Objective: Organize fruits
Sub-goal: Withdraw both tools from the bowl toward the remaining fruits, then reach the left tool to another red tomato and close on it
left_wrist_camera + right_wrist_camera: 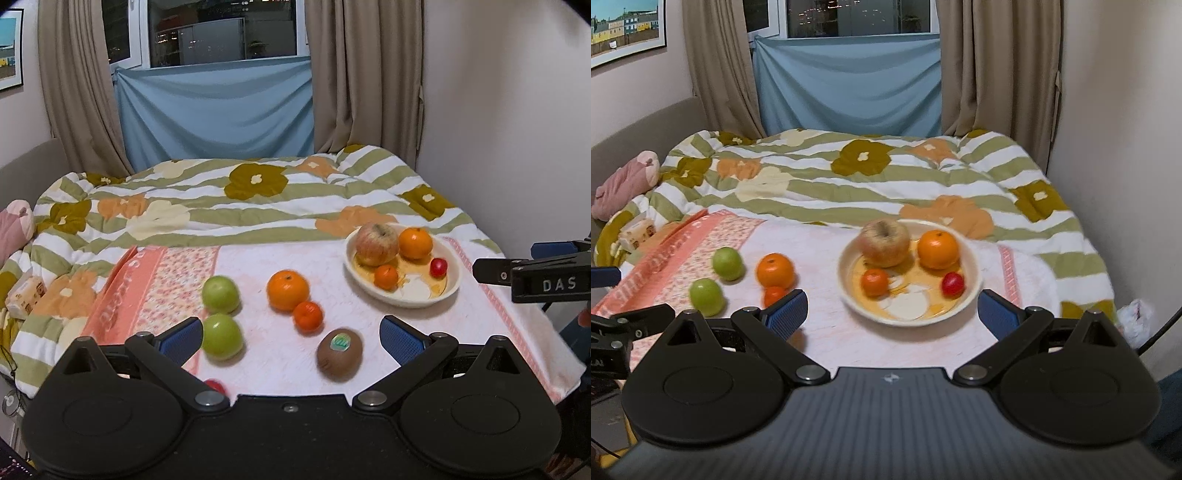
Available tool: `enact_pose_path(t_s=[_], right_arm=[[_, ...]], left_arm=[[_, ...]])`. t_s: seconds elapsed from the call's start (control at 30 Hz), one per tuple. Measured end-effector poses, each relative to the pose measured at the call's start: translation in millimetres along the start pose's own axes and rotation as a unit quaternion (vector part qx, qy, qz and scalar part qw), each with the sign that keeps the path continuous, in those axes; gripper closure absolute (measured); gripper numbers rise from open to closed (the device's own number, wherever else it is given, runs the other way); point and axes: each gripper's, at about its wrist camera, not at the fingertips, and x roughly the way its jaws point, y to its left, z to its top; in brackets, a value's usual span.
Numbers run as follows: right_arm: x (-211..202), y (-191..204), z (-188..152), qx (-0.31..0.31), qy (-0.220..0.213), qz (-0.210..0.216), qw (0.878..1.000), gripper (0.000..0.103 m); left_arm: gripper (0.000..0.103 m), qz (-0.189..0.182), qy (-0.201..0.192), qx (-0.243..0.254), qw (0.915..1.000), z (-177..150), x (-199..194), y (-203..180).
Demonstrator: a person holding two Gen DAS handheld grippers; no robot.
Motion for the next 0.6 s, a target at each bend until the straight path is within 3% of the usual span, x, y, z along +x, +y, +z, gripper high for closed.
enact_pose_path(t_s=[0.27, 0.6], right_arm=[[0, 46, -27, 0.022, 0.008, 0.016, 1.0, 0.0], [29, 90, -54, 0.034, 0.024, 0.014, 0.999, 0.0]], left_arm=[[0.0, -0.003, 0.021, 0.012, 0.9997, -26, 3, 45], [0.012, -0.034, 0.045, 0.053, 0.997, -50, 32, 87]])
